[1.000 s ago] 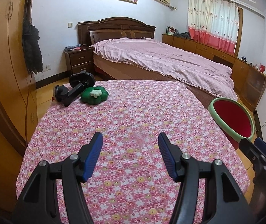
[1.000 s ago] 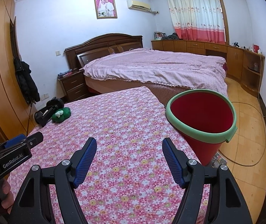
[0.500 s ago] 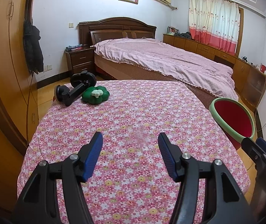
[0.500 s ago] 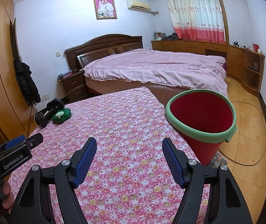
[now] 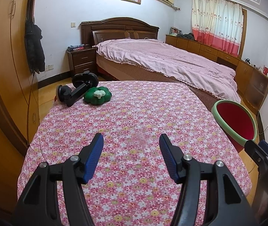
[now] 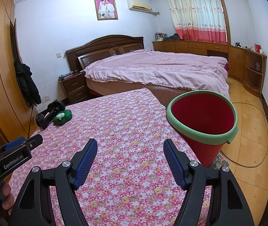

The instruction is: Collect trash

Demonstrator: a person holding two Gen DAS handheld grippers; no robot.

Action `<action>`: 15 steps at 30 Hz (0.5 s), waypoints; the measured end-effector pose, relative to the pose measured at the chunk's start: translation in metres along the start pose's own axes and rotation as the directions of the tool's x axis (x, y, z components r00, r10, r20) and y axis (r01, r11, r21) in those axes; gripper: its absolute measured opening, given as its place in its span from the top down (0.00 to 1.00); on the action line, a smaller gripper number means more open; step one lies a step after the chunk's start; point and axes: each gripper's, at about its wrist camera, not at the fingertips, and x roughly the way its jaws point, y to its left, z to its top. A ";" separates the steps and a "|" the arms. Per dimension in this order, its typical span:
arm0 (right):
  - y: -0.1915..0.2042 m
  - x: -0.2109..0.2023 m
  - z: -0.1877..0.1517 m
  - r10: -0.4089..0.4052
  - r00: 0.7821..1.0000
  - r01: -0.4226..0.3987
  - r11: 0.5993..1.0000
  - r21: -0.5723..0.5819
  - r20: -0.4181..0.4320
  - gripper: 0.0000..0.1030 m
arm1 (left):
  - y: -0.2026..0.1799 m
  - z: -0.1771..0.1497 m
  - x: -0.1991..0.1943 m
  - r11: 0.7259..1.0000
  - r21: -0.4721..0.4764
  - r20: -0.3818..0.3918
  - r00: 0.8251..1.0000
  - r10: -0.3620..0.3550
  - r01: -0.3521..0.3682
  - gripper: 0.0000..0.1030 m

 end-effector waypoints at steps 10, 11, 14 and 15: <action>0.000 0.000 0.000 0.001 1.000 -0.001 1.000 0.001 -0.001 0.28 | 0.000 0.000 0.000 1.000 -0.001 0.001 1.000 0.002 -0.002 0.40; 0.000 -0.001 0.000 0.001 1.000 -0.001 1.000 0.001 0.000 0.28 | 0.000 0.000 0.000 1.000 -0.002 0.000 1.000 0.002 -0.002 0.40; -0.001 -0.001 0.000 0.001 1.000 -0.001 1.000 0.002 -0.001 0.28 | 0.001 0.001 0.000 1.000 -0.001 0.001 1.000 0.002 -0.002 0.40; -0.001 -0.001 0.000 0.002 1.000 -0.002 1.000 0.001 0.000 0.28 | 0.001 0.001 0.000 1.000 -0.001 0.001 1.000 0.002 -0.002 0.40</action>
